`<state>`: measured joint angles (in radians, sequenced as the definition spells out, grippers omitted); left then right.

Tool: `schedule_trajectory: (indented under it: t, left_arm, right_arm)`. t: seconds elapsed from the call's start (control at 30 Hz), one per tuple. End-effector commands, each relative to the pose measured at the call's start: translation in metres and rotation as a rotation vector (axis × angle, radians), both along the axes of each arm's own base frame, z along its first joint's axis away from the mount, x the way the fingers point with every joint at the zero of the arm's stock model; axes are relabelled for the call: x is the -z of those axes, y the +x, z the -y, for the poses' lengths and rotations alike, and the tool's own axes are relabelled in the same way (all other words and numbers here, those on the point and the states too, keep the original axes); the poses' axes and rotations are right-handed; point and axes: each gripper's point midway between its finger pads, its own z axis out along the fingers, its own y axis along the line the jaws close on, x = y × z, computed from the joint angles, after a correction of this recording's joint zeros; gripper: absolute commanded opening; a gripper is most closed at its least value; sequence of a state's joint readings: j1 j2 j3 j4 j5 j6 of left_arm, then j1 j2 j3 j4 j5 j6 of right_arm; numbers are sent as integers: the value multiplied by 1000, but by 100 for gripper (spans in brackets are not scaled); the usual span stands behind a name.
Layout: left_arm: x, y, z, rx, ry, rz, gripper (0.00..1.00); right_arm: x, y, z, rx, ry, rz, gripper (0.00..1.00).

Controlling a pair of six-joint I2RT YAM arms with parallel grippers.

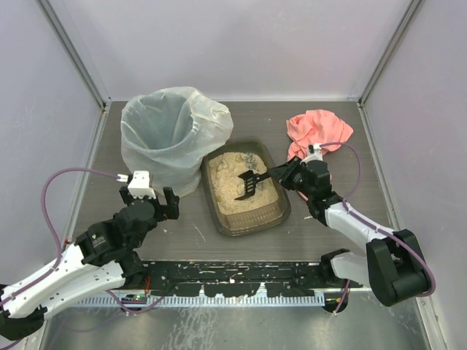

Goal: Clean the litter box

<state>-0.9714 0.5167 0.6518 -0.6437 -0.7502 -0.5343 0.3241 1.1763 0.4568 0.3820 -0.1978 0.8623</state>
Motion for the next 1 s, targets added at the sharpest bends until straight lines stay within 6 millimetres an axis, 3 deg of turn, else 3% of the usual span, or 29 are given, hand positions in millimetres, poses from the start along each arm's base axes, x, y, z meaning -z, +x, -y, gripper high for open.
schedule_trajectory:
  t: [0.0,0.27,0.53,0.63,0.77,0.87,0.97]
  left_arm:
    - [-7,0,11,33,-41,5,98]
    - [-8,1,9,23,-37,8,98]
    - [-7,-2,3,9,-36,2,98]
    - [-7,-3,1,3,-41,5,98]
    - [-9,-3,1,5,-53,10,98]
    - [-10,-4,0,5,-55,11,98]
    - [-10,-3,0,4,-52,10,98]
  right_arm:
    - [-49,5,0,-3,121,124,1]
    - [-61,30,22,25,217,139,1]
    - [-77,56,20,-17,313,155,1]
    - [-78,56,16,-35,369,156,0]
    - [-73,58,27,28,390,151,1]
    - [-78,55,14,-26,395,165,1]
    - [-73,58,36,51,420,161,1]
